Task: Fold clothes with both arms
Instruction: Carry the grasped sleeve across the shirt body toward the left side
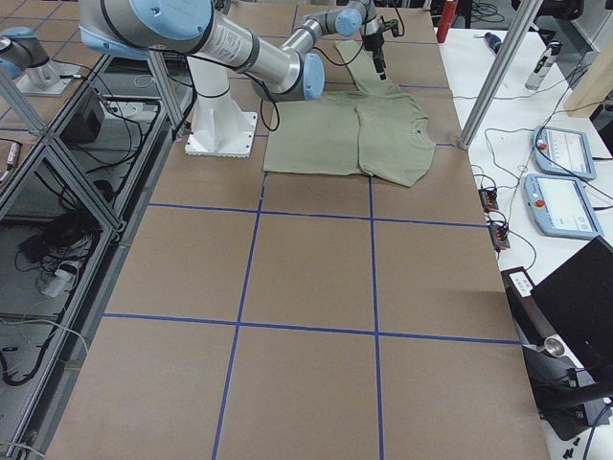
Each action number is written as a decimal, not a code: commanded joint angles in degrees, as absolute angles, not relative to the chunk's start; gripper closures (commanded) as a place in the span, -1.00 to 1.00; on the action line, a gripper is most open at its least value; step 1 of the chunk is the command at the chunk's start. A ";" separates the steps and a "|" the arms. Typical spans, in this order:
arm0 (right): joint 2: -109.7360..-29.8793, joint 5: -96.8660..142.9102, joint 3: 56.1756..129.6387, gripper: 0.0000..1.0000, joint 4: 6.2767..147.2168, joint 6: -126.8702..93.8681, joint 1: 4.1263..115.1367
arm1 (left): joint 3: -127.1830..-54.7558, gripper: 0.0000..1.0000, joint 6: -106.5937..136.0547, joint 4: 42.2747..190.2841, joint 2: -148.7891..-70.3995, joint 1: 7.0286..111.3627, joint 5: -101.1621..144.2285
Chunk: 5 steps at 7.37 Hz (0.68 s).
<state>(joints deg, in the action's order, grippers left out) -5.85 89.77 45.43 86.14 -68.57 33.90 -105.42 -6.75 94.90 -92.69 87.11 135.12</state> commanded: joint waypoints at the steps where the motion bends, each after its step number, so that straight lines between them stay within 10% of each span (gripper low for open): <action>1: -10.51 103.50 49.11 -1.00 86.48 -62.78 41.54 | -99.95 -1.00 -4.58 103.58 -93.61 86.75 135.27; 5: -29.14 118.44 61.93 -1.00 86.48 -43.64 56.73 | -87.72 -1.00 7.87 119.91 -89.24 80.54 135.18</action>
<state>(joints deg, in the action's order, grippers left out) -22.80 113.24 57.13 86.48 -50.17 51.26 -90.57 2.82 112.55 -91.82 83.34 135.53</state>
